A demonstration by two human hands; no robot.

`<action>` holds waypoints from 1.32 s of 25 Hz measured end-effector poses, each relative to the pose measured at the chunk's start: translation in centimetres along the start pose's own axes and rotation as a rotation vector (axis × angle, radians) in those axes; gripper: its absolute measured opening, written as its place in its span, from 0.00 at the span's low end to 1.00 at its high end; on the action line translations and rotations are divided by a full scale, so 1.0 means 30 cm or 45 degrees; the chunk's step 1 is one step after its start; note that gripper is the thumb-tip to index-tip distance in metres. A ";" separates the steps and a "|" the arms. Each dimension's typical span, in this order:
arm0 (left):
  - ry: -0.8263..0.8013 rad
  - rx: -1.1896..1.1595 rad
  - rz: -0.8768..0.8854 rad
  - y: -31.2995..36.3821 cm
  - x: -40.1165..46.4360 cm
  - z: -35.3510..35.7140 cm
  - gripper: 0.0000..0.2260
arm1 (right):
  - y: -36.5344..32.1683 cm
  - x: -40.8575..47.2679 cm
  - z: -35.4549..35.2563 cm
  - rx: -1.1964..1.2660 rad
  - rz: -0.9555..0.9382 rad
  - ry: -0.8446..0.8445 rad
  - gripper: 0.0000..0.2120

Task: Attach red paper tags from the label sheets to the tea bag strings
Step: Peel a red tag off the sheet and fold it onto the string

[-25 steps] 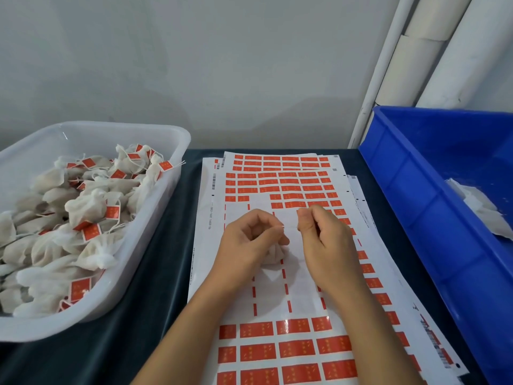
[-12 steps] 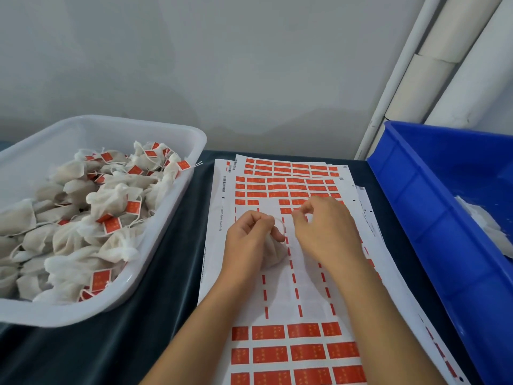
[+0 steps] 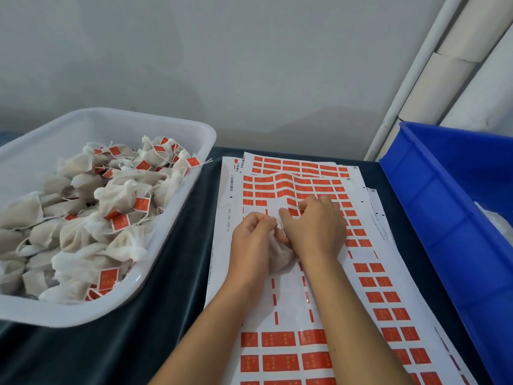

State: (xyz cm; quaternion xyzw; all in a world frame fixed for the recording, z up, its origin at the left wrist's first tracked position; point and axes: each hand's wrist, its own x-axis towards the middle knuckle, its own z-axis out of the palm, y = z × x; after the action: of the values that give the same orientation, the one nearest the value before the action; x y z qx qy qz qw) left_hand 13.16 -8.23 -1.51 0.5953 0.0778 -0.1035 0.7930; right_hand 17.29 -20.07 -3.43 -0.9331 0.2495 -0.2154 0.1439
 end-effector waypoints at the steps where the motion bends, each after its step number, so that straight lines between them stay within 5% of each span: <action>1: 0.000 -0.003 -0.004 0.000 0.000 0.000 0.09 | 0.000 -0.001 0.002 0.010 -0.002 0.007 0.27; 23: 0.018 0.039 -0.021 0.013 -0.003 0.000 0.08 | 0.022 0.010 0.007 0.190 0.078 0.028 0.14; 33: 0.058 0.044 -0.084 0.018 -0.010 0.017 0.07 | -0.006 0.029 0.029 0.036 0.069 0.060 0.23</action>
State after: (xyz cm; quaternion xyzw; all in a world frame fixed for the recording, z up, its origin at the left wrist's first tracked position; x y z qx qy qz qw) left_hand 13.02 -8.56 -0.79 0.6082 0.1137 -0.1171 0.7768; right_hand 18.44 -20.25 -3.82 -0.9185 0.2750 -0.2366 0.1570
